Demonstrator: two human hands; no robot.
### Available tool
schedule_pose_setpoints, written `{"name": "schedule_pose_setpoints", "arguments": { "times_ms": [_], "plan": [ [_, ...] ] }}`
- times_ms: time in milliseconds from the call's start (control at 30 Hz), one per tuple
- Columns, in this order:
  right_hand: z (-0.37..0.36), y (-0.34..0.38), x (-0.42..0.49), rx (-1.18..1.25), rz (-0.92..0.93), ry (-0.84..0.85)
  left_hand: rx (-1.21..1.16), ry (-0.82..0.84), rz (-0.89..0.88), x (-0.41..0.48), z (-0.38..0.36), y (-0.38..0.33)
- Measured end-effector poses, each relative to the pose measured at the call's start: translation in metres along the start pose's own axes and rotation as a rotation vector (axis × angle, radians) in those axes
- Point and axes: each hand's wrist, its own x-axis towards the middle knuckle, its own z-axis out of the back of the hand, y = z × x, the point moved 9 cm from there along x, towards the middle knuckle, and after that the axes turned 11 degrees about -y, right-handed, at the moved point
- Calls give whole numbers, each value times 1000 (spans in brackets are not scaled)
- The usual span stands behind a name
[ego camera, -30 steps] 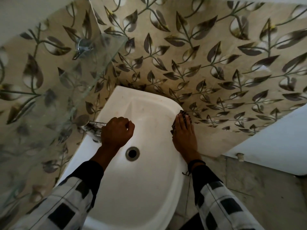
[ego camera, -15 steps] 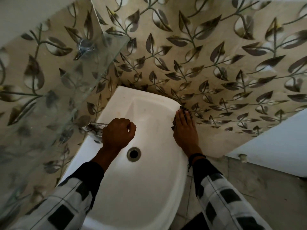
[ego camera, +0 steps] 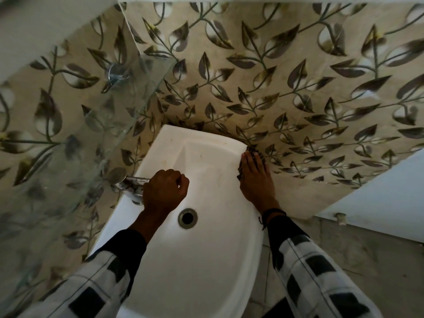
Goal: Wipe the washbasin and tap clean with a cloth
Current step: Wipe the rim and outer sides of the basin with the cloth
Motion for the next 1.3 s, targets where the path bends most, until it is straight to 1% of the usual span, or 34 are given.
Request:
{"name": "schedule_pose_setpoints", "arguments": {
  "times_ms": [100,233,400,567,633,767,833,933,1067,1300],
  "plan": [
    [0,-1,0,-12,6,2,-18,11,14,1,-1,0],
    [0,3,4,-52,67,-32,-9,28,11,2,-3,1],
    [-2,5,16,-77,169,43,-19,33,20,1,-3,3],
    [-3,4,16,-70,160,20,6,-7,-4,2,1,-3],
    [-3,8,24,-83,169,45,12,2,-17,3,2,-3],
    [-2,12,29,-63,190,102,-20,37,15,1,2,-1],
    [-3,9,24,-40,165,88,-17,35,6,1,1,-2],
    [-3,9,23,-66,146,29,24,21,-34,0,-3,-1],
    [-6,18,35,-70,179,100,31,-7,-44,0,1,-1],
    [-9,13,27,-61,139,51,22,-40,-62,-1,5,-4]
  ]
}}
